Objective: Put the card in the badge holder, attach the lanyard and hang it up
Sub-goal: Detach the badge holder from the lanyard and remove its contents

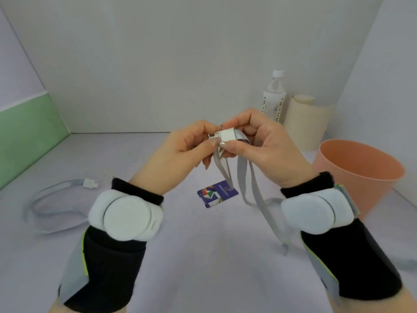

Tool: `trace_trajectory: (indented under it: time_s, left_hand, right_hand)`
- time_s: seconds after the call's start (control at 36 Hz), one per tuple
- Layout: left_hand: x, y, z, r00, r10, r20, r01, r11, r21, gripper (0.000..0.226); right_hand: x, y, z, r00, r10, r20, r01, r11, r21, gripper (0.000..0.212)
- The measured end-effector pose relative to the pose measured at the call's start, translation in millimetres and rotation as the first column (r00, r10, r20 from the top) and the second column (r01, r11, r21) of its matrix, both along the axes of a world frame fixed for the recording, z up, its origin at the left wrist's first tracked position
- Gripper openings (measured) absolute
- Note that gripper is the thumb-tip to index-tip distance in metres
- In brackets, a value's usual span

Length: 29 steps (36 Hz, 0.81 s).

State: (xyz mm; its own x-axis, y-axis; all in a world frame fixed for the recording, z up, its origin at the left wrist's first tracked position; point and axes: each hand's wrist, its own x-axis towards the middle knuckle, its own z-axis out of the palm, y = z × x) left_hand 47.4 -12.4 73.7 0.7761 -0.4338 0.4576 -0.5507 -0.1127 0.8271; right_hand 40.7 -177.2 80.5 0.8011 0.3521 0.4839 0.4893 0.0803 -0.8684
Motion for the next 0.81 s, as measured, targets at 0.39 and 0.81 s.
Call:
trace_trajectory:
  time_s: [0.39, 0.81]
  left_hand:
    - [-8, 0, 0, 0.988, 0.082, 0.128, -0.113, 0.960, 0.256, 0.010]
    - [-8, -15, -10, 0.948, 0.238, 0.212, -0.304, 0.876, 0.374, 0.004]
  right_hand:
    - [-2, -11, 1, 0.996, -0.050, 0.073, 0.065, 0.971, -0.229, 0.024]
    - [-1, -3, -4, 0.963, -0.137, 0.232, 0.218, 0.902, -0.373, 0.016]
